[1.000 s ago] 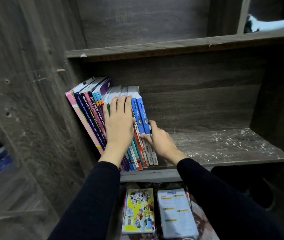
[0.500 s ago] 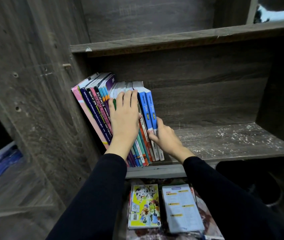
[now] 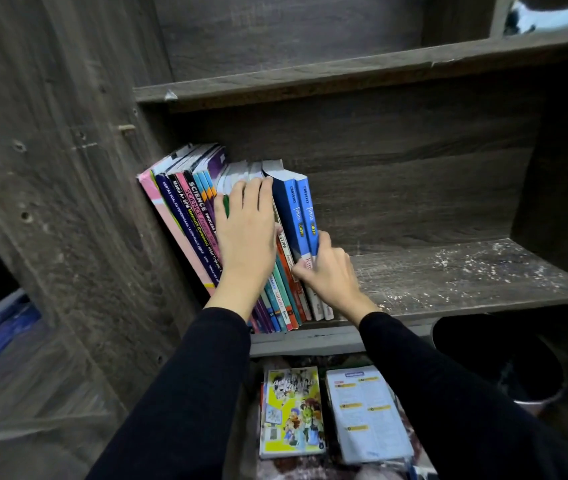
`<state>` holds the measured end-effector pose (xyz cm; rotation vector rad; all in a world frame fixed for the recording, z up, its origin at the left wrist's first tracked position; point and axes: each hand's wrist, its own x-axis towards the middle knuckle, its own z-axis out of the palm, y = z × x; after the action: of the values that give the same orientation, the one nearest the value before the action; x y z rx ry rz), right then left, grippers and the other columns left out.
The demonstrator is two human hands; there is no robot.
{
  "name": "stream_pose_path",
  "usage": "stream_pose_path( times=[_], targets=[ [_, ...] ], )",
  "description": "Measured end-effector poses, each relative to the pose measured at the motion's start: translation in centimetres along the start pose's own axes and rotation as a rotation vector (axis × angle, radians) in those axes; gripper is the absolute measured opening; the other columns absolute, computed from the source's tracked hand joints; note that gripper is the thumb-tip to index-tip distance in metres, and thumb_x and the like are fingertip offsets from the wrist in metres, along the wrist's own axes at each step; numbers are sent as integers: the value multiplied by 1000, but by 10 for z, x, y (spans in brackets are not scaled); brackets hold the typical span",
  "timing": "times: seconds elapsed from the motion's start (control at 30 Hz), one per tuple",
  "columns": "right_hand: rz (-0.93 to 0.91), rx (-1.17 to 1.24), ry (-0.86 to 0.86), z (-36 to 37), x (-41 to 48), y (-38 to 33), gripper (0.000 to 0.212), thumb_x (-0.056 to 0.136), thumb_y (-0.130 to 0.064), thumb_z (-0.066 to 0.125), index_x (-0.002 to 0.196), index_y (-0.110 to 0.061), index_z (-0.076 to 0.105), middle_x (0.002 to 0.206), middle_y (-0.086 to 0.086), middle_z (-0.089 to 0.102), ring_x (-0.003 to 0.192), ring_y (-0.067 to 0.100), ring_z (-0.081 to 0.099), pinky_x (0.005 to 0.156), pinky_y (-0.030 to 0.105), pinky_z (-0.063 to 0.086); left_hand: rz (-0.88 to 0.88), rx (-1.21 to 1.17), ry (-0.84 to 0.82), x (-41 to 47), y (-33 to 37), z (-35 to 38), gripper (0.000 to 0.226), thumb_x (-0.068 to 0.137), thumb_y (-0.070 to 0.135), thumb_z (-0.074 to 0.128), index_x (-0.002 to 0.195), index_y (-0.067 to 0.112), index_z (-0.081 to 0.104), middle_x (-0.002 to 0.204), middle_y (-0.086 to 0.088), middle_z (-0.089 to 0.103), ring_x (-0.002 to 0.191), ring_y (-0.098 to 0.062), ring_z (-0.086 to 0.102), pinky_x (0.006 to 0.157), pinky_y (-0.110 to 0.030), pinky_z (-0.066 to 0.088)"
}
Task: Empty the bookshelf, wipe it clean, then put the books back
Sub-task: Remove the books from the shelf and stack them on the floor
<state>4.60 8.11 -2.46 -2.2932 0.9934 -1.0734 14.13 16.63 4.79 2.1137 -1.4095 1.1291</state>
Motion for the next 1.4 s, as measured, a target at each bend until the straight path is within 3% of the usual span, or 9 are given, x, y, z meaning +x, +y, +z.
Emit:
stream_pose_path(
  times=[0.33, 0.47, 0.6, 0.77, 0.97, 1.1, 1.2, 1.3, 1.4],
  targets=[
    [-120, 72, -25, -16, -35, 18, 57, 88, -46, 59, 137, -20, 46, 97, 11, 72, 80, 25, 67, 79, 36, 53, -312, -896, 21, -16, 20, -23, 51, 99, 43, 37, 142, 15, 41, 151, 3, 34, 144, -9, 11, 112, -24, 8],
    [307, 763, -211, -28, -20, 28, 62, 92, -68, 23, 104, -31, 71, 116, 8, 68, 102, 13, 64, 95, 34, 47, -353, -832, 21, -30, 35, -9, 85, 82, 71, 38, 149, 21, 24, 154, 14, 5, 144, -5, -2, 116, -34, 5],
    [478, 1000, -278, -24, -9, 45, 79, 97, -58, 3, 117, -12, 64, 122, 16, 63, 92, 5, 62, 87, 24, 39, -311, -607, -5, -32, 48, 12, 109, 76, 66, 61, 151, 14, 2, 156, 7, -7, 143, -14, -15, 116, -40, -8],
    [432, 827, -302, -12, 14, 42, 64, 101, -48, 11, 140, -7, 43, 143, 11, 46, 132, 19, 42, 96, 21, 31, -368, -659, 42, -35, 55, 22, 101, 76, 31, 71, 151, 10, 6, 159, -3, 5, 146, -20, -9, 117, -40, -8],
    [311, 620, -239, -6, 53, 34, 69, 95, -61, 29, 144, -13, 34, 148, 3, 38, 138, 17, 33, 106, 27, 25, -387, -920, 210, -53, 57, 28, 80, 73, 18, 66, 143, 1, 30, 149, -17, 33, 140, -21, 25, 116, -22, 18],
    [235, 677, -256, -12, 72, 23, 100, 74, -85, 33, 146, -15, 34, 147, -3, 39, 130, 7, 40, 108, 24, 31, -370, -1161, 267, -70, 62, 26, 64, 74, 28, 61, 130, 44, 35, 119, 31, 50, 111, 1, 53, 94, -22, 45],
    [133, 792, -349, -16, 75, 17, 71, 69, -79, 29, 116, -32, 52, 112, -18, 56, 89, -15, 58, 75, 1, 42, -373, -1296, 280, -76, 64, 26, 46, 75, 22, 59, 110, 43, 41, 106, 44, 51, 97, 17, 52, 82, -5, 41],
    [183, 792, -409, -5, 73, 18, 76, 58, -88, 41, 112, -38, 59, 114, -8, 67, 105, 4, 64, 94, 22, 47, -386, -1372, 274, -78, 62, 23, 51, 75, 10, 64, 108, 38, 38, 106, 44, 53, 96, 17, 54, 81, -3, 42],
    [198, 807, -354, -6, 65, 15, 56, 85, -69, 41, 110, -24, 63, 112, 3, 70, 101, 16, 68, 92, 31, 51, -377, -1358, 297, -83, 61, 21, 46, 75, 16, 63, 107, 37, 37, 102, 44, 53, 94, 17, 54, 79, -3, 41]
  ],
)
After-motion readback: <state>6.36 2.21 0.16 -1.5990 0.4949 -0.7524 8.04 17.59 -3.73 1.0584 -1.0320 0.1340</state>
